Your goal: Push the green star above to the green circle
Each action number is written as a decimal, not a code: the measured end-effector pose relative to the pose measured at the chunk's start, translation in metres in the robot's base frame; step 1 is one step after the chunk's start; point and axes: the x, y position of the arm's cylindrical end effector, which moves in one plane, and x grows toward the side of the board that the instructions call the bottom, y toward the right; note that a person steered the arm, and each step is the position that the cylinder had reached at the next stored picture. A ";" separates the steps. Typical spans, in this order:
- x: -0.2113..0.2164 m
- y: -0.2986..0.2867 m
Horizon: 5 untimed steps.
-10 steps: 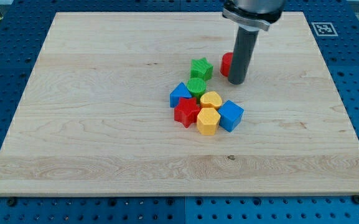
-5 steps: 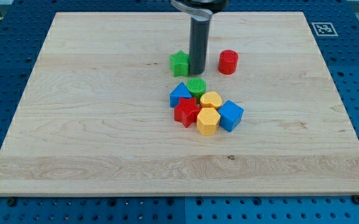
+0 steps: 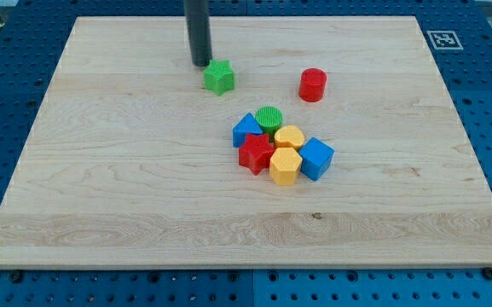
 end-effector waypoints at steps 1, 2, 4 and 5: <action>0.037 0.008; 0.083 0.044; 0.057 0.020; 0.023 0.018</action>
